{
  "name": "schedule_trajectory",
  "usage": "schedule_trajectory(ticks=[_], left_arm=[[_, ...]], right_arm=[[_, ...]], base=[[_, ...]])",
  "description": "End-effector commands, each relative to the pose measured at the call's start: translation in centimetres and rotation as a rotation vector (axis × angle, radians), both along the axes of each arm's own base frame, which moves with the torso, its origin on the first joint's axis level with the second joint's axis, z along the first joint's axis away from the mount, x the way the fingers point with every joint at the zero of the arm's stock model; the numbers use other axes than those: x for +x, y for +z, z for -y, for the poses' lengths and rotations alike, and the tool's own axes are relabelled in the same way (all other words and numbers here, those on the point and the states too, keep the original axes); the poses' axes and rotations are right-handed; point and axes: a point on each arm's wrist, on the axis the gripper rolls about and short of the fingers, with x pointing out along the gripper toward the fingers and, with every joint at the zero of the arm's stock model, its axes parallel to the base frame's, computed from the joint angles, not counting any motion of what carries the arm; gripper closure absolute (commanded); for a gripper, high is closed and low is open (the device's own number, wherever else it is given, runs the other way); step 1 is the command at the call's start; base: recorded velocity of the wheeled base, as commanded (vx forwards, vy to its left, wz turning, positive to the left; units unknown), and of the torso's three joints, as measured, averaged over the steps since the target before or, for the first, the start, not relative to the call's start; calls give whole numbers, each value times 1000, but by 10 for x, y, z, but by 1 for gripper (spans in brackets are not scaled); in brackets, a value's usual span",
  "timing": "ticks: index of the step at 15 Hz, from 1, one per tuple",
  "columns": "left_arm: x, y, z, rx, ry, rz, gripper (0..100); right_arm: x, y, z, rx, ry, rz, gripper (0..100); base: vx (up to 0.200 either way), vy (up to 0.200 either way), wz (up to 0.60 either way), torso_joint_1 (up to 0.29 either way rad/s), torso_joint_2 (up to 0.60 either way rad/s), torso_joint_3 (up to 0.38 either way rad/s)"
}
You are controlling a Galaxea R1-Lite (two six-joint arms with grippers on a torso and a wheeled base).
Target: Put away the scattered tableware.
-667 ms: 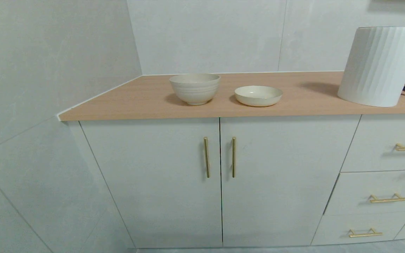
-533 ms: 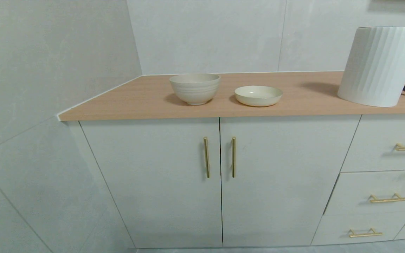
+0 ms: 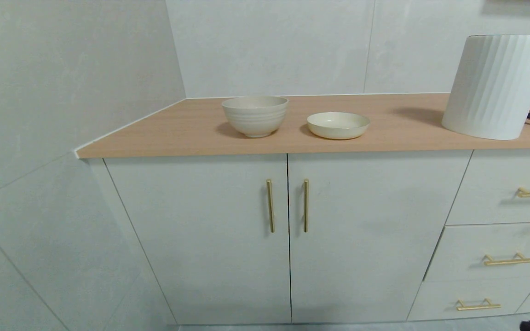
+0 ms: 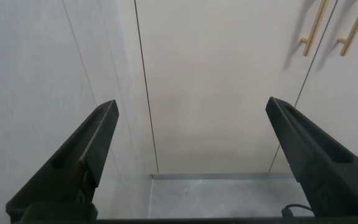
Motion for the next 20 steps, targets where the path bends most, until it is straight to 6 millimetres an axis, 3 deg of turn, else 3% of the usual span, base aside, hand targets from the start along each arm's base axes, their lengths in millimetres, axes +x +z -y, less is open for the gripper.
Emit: schedule_trajectory(ticks=[1,5,8,10,14,20], left_arm=[[0,0,0,0,0,0,0],[0,0,0,0,0,0,0],[0,0,0,0,1,0,0],[0,0,0,0,0,0,0],[0,0,0,0,0,0,0],[0,0,0,0,0,0,0]], right_arm=[[80,7,-44,-20,155,-129,0],[138,8,-91,15,220,-192,0],[169,11,-124,64,244,-243,0],[196,3,-146,58,259,-263,0],[233,-28,-171,45,256,-294,0],[264,-66,-189,99,196,-205,0]], base=[[0,0,0,0,0,0],[0,0,0,0,0,0],[0,0,0,0,0,0],[0,0,0,0,0,0],[0,0,0,0,0,0],[0,0,0,0,0,0]])
